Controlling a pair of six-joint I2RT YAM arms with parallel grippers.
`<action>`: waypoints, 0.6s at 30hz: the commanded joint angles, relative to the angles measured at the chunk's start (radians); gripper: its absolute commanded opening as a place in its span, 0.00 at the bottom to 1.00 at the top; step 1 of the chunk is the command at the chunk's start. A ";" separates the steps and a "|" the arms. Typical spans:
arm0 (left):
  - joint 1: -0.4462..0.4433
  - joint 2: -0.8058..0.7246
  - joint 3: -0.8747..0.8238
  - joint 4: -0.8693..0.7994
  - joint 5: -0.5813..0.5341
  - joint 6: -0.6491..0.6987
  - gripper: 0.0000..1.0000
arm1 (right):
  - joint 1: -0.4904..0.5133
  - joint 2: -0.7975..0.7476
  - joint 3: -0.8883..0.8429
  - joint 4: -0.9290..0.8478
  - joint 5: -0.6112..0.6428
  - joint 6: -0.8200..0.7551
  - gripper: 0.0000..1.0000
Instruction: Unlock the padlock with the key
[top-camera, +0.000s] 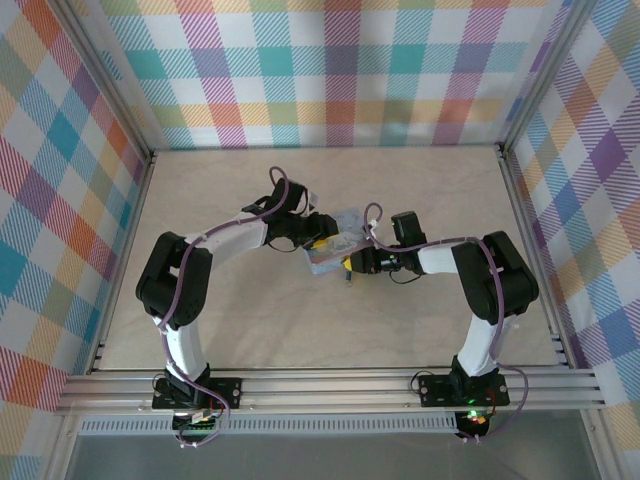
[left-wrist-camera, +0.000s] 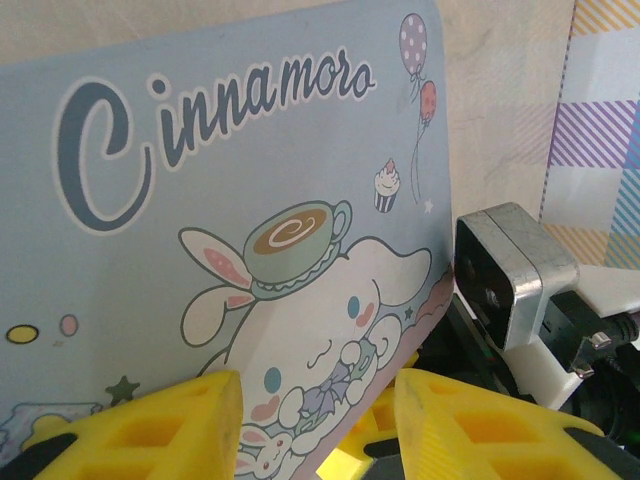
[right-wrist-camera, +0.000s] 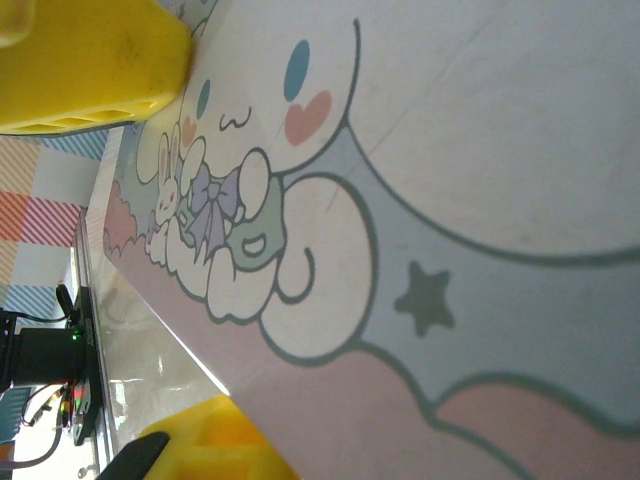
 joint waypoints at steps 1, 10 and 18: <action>-0.011 0.046 0.005 -0.019 -0.037 0.020 0.44 | 0.004 -0.006 -0.031 -0.030 -0.032 -0.022 0.16; -0.011 0.045 0.007 -0.022 -0.040 0.019 0.44 | 0.004 0.003 -0.038 -0.026 -0.050 -0.024 0.18; -0.011 0.045 0.012 -0.024 -0.040 0.019 0.44 | 0.005 0.015 -0.047 -0.017 -0.061 -0.025 0.20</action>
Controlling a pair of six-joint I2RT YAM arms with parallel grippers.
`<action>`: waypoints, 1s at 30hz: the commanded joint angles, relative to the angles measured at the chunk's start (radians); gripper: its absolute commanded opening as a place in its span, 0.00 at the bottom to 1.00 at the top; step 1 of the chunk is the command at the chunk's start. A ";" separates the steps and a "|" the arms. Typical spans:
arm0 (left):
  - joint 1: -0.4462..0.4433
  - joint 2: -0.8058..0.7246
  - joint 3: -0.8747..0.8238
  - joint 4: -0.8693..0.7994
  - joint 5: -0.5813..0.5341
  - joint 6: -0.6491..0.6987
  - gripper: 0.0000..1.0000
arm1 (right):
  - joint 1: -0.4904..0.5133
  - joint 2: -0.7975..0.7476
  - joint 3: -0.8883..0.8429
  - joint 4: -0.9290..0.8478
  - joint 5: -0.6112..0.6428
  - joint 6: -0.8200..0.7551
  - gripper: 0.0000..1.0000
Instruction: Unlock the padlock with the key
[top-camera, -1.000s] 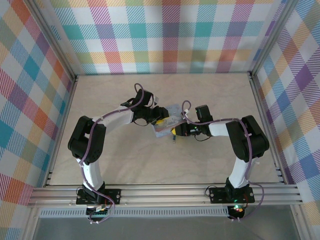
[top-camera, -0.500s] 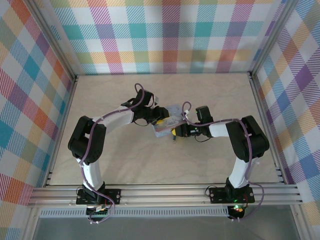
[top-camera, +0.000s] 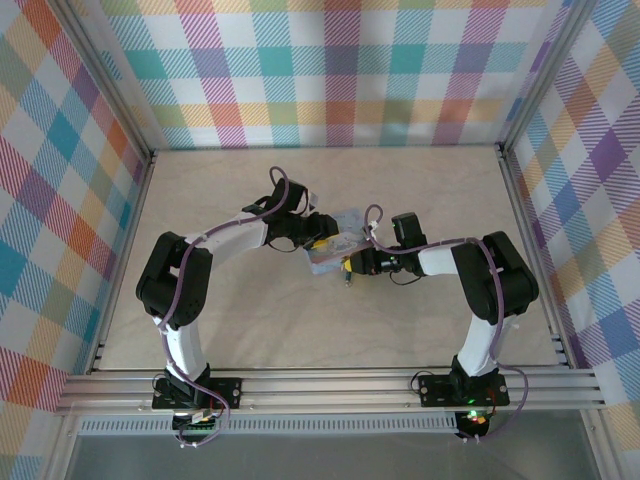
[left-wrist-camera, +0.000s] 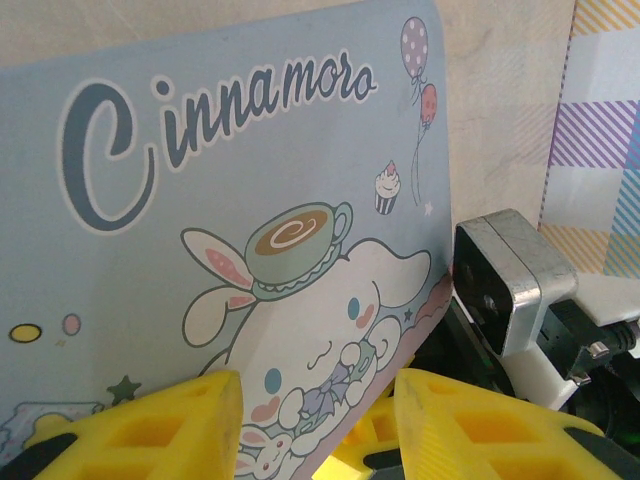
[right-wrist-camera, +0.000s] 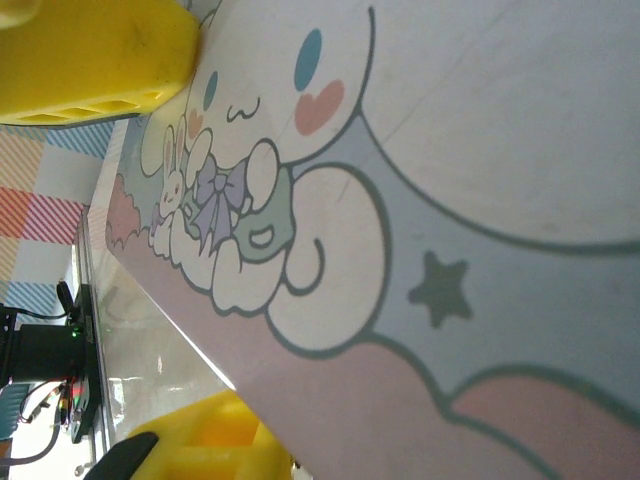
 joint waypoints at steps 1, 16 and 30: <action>-0.010 0.045 0.010 -0.024 -0.039 0.018 0.44 | 0.005 0.018 -0.030 -0.047 -0.054 -0.020 0.20; -0.010 0.043 0.007 -0.024 -0.046 0.018 0.44 | 0.011 0.017 -0.056 -0.009 -0.032 -0.003 0.15; -0.010 0.021 -0.032 -0.021 -0.062 0.018 0.44 | 0.008 -0.059 -0.120 0.095 0.037 0.084 0.04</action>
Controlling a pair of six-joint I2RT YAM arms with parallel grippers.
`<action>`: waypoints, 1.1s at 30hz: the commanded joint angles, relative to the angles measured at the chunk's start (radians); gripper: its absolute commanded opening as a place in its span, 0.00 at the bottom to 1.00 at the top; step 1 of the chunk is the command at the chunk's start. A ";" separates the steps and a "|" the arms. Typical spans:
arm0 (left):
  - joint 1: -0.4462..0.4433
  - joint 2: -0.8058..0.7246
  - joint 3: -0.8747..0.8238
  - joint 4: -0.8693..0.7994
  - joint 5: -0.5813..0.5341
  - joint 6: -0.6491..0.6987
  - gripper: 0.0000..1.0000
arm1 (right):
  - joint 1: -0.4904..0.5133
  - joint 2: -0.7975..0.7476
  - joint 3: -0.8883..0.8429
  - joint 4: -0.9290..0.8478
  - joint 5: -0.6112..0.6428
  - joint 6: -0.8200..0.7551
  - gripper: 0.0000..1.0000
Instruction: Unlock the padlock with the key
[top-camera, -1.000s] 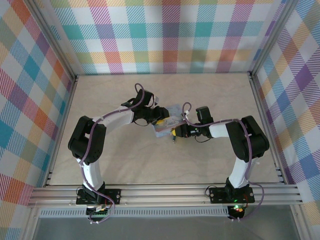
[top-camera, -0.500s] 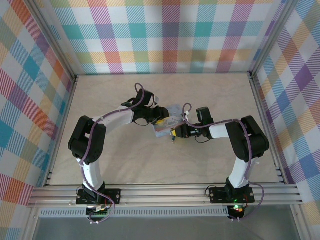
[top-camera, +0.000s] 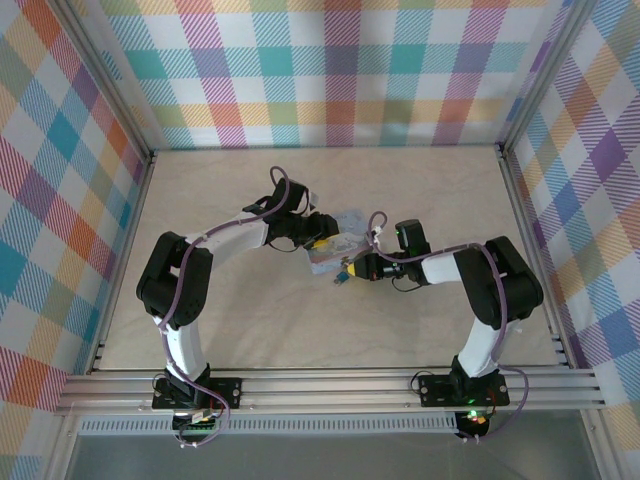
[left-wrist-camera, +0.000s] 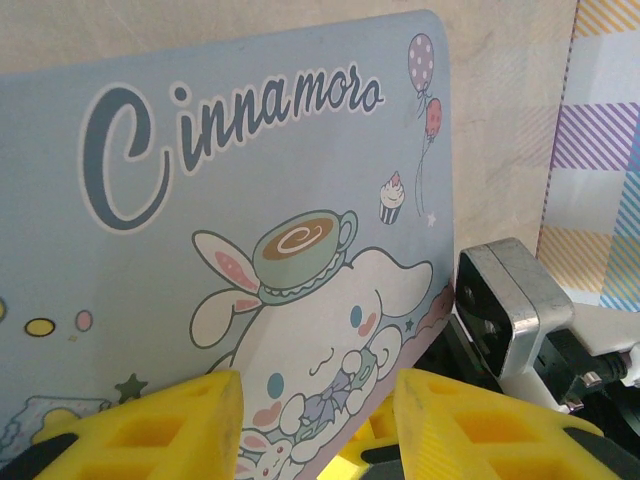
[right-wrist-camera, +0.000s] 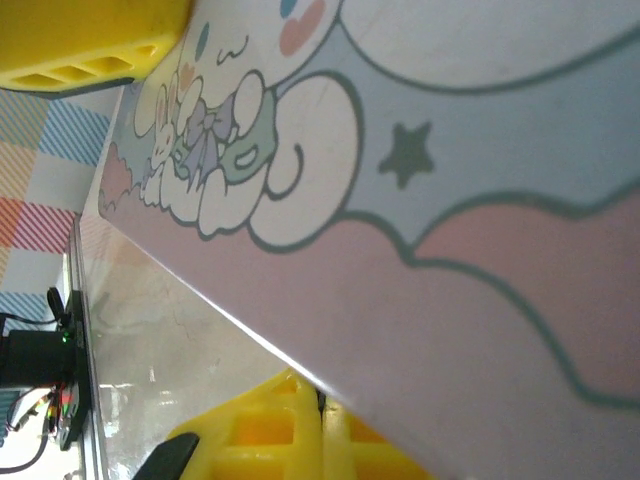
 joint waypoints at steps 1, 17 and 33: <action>-0.007 0.016 -0.042 -0.017 -0.052 0.017 0.44 | 0.008 -0.022 -0.026 -0.011 0.009 0.036 0.04; -0.030 -0.039 -0.122 -0.001 -0.066 -0.004 0.45 | -0.031 -0.074 -0.090 0.103 0.030 0.107 0.17; -0.030 -0.071 -0.171 0.000 -0.061 -0.016 0.45 | -0.100 0.016 0.087 0.122 -0.008 0.088 0.49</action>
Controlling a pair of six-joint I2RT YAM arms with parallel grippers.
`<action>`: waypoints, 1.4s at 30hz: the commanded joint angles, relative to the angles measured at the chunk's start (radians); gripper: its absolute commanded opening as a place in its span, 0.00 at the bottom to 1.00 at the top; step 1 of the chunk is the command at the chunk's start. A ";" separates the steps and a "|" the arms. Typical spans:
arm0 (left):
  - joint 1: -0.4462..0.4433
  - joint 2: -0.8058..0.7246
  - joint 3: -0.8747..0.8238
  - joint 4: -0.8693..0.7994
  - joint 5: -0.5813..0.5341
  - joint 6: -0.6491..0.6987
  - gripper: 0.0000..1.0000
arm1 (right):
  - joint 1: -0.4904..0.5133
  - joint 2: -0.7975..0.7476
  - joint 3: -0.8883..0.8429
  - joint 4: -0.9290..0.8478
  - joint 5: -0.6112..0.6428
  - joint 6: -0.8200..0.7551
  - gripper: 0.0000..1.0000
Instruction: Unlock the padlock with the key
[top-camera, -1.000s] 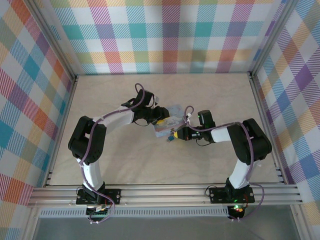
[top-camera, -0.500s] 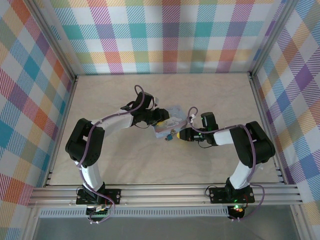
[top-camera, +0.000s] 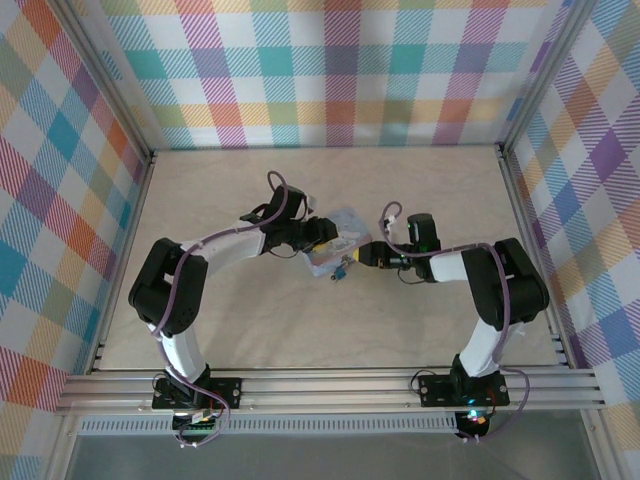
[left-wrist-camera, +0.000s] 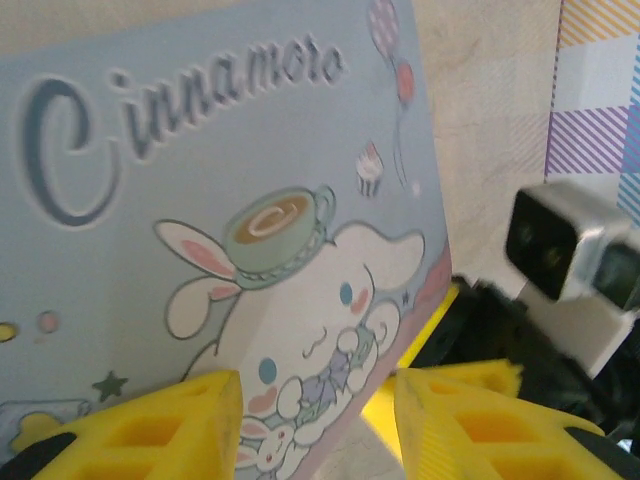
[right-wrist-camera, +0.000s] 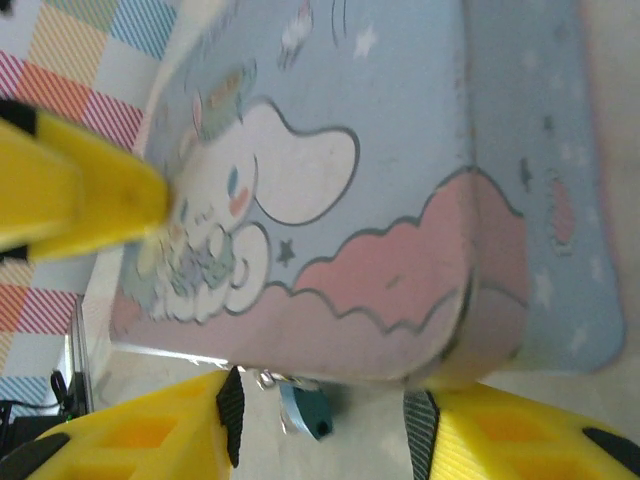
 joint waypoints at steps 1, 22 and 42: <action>-0.011 -0.004 -0.065 -0.093 -0.015 -0.013 0.45 | -0.015 0.032 0.069 0.020 -0.041 -0.023 0.51; -0.018 -0.022 -0.065 -0.089 -0.013 -0.037 0.44 | 0.070 0.066 -0.152 0.412 -0.071 0.127 0.55; -0.023 -0.023 -0.052 -0.100 -0.017 -0.032 0.44 | 0.098 0.168 -0.061 0.404 -0.120 0.119 0.54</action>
